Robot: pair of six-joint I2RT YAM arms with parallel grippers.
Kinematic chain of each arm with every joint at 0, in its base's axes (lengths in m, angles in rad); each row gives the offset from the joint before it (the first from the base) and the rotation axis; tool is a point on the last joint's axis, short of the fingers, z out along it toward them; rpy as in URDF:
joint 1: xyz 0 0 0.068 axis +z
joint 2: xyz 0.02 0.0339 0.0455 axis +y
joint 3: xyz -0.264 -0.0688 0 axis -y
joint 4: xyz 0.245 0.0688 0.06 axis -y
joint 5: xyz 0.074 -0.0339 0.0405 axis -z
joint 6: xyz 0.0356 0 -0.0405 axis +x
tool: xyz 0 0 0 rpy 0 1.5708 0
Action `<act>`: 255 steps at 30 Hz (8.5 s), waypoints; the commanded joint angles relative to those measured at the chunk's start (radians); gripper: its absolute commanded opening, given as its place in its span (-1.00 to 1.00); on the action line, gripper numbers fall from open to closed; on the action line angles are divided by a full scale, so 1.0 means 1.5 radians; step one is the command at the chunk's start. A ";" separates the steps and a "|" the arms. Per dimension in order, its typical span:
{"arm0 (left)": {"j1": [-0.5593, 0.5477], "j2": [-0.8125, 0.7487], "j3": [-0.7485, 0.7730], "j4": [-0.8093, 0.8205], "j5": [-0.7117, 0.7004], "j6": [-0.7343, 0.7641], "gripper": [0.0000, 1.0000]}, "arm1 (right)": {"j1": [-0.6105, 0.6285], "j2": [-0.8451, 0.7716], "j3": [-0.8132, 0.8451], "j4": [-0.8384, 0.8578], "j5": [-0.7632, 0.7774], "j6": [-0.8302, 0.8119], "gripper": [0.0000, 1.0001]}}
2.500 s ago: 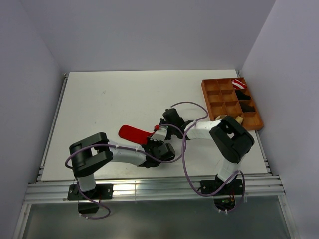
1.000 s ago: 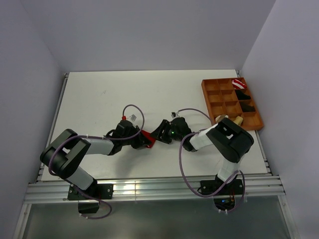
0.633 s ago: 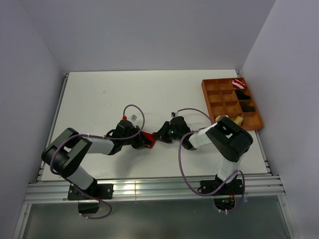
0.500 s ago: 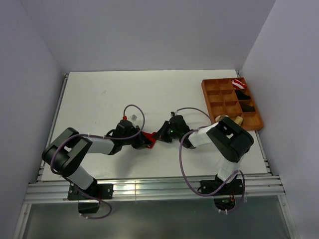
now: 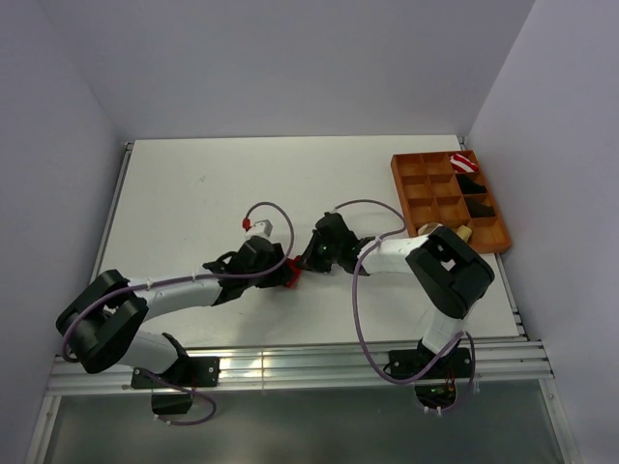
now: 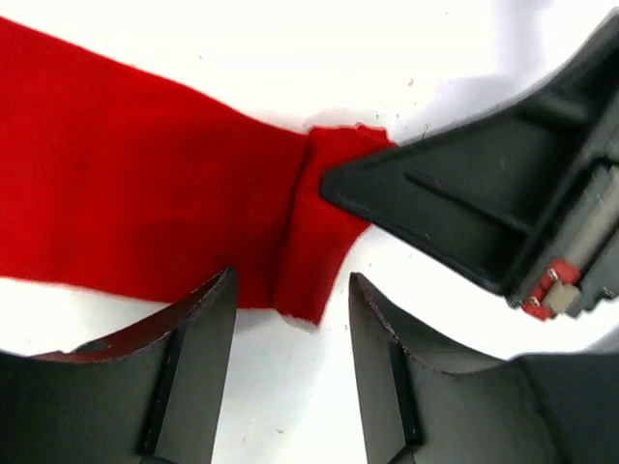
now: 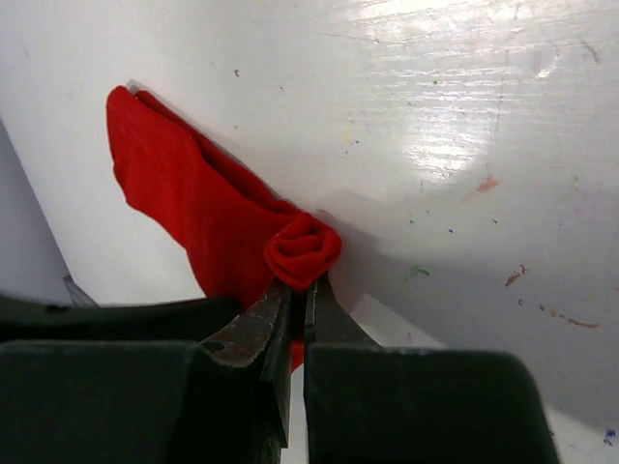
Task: Roll the socks
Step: Roll the sock at the center of the board.
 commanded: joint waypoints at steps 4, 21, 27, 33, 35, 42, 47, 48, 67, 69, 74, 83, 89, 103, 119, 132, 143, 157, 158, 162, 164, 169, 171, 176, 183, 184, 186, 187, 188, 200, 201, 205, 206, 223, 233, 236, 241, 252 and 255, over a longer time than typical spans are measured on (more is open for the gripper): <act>-0.134 -0.005 0.083 -0.138 -0.324 0.086 0.09 | 0.011 -0.003 0.056 -0.126 0.043 -0.019 -1.00; -0.297 0.166 0.193 -0.145 -0.542 0.175 0.04 | 0.014 0.016 0.066 -0.120 0.005 -0.023 -1.00; -0.297 0.213 0.213 -0.157 -0.553 0.174 -0.02 | 0.014 0.022 0.065 -0.114 -0.003 -0.022 -1.00; -0.311 0.259 0.235 -0.191 -0.579 0.165 -0.11 | 0.014 0.029 0.067 -0.112 -0.009 -0.022 -1.00; -0.320 0.273 0.253 -0.204 -0.591 0.157 -0.21 | 0.014 0.032 0.066 -0.111 -0.013 -0.020 -1.00; -0.322 0.291 0.259 -0.261 -0.585 0.089 -0.99 | 0.014 0.025 0.058 -0.102 -0.011 -0.022 -1.00; -0.314 0.256 0.219 -0.241 -0.536 0.041 -0.99 | 0.012 0.008 0.026 -0.049 -0.011 -0.002 -0.96; -0.306 0.245 0.195 -0.230 -0.502 0.034 -0.99 | 0.011 -0.001 0.013 -0.029 -0.011 0.000 -0.91; -0.112 -0.011 -0.077 0.065 -0.099 -0.093 -0.99 | 0.016 -0.090 -0.091 0.144 0.008 0.011 0.27; -0.096 -0.018 -0.098 0.080 -0.073 -0.116 -0.99 | 0.018 -0.084 -0.095 0.153 0.006 0.013 0.28; -0.075 -0.025 -0.134 0.126 -0.041 -0.141 -0.99 | 0.039 -0.063 -0.080 0.147 -0.006 0.013 0.28; -0.054 -0.040 -0.172 0.182 -0.004 -0.161 -0.99 | 0.056 -0.015 -0.064 0.122 0.000 0.034 0.27; -0.036 -0.024 -0.190 0.219 0.027 -0.167 -0.99 | 0.056 0.011 -0.050 0.097 -0.006 0.035 0.02; -0.007 0.015 -0.155 0.155 0.020 -0.120 0.11 | 0.054 -0.003 -0.006 -0.031 0.020 -0.032 -1.00; 0.126 0.005 -0.108 0.116 0.022 -0.048 0.16 | 0.025 -0.037 -0.013 -0.043 0.029 -0.092 -1.00; 0.158 0.117 -0.071 0.171 0.044 -0.048 0.07 | 0.024 -0.072 -0.028 0.016 0.021 -0.155 -1.00; 0.151 0.002 -0.113 0.232 0.044 0.050 0.10 | 0.024 0.004 0.041 -0.101 0.064 -0.110 -1.00; -0.121 -0.124 -0.068 0.111 -0.246 0.233 0.29 | 0.025 0.035 0.084 -0.146 0.054 -0.104 -1.00; -0.139 -0.114 -0.063 0.109 -0.257 0.239 0.28 | 0.025 0.036 0.085 -0.146 0.053 -0.105 -1.00; -0.182 -0.044 -0.027 0.103 -0.318 0.255 0.26 | 0.025 0.040 0.090 -0.145 0.045 -0.108 -1.00; -0.201 -0.024 -0.015 0.102 -0.344 0.268 0.23 | 0.025 0.041 0.090 -0.143 0.040 -0.108 -1.00; -0.226 0.038 0.016 0.094 -0.382 0.283 0.18 | 0.025 0.043 0.087 -0.141 0.033 -0.107 -1.00; -0.234 0.055 0.022 0.094 -0.393 0.285 0.16 | 0.024 0.044 0.088 -0.138 0.030 -0.108 -1.00; -0.240 0.086 0.036 0.081 -0.414 0.279 0.01 | 0.025 0.049 0.085 -0.133 0.020 -0.107 -1.00; -0.242 0.140 0.066 0.025 -0.450 0.234 -0.78 | 0.024 0.048 0.077 -0.133 0.010 -0.104 -1.00; -0.242 0.143 0.067 0.015 -0.455 0.218 -0.97 | 0.025 0.047 0.075 -0.113 0.006 -0.103 -1.00; -0.242 0.145 0.066 0.009 -0.456 0.193 -0.99 | 0.023 0.044 0.069 -0.104 0.001 -0.098 -1.00; -0.241 0.144 0.064 0.002 -0.451 0.184 -0.99 | 0.023 0.041 0.065 -0.092 -0.003 -0.096 -1.00; -0.240 0.141 0.061 0.000 -0.446 0.174 -0.99 | 0.022 0.032 0.053 -0.081 -0.006 -0.093 -0.99; -0.118 0.054 -0.015 0.062 -0.177 0.070 -0.99 | 0.003 -0.110 -0.074 0.108 0.013 -0.050 0.13; -0.104 0.049 -0.023 0.084 -0.126 0.061 -0.99 | 0.003 -0.117 -0.080 0.113 0.021 -0.047 0.18; -0.030 0.048 -0.034 0.094 -0.035 0.041 -0.99 | 0.003 -0.142 -0.115 0.152 0.034 -0.031 0.32; -0.021 0.055 -0.031 0.093 -0.018 0.036 -0.99 | 0.003 -0.144 -0.129 0.162 0.034 -0.027 0.32; 0.093 0.078 -0.100 0.196 0.171 -0.096 -0.99 | 0.010 -0.019 -0.134 0.282 0.003 0.027 0.30; 0.101 0.114 -0.096 0.209 0.203 -0.102 -0.99 | 0.011 0.043 -0.106 0.295 -0.022 0.034 0.20; 0.104 0.124 -0.100 0.230 0.217 -0.110 -0.99 | 0.011 0.054 -0.106 0.300 -0.026 0.034 0.11; 0.108 0.130 -0.103 0.242 0.227 -0.106 -0.99 | 0.010 0.052 -0.107 0.274 -0.024 0.024 -0.36; 0.089 0.032 -0.072 0.110 0.096 0.000 -0.28 | 0.011 0.002 -0.017 0.005 0.030 -0.047 -1.00; 0.071 -0.017 -0.064 0.062 0.055 0.019 -0.15 | 0.013 0.005 -0.002 -0.026 0.030 -0.050 -1.00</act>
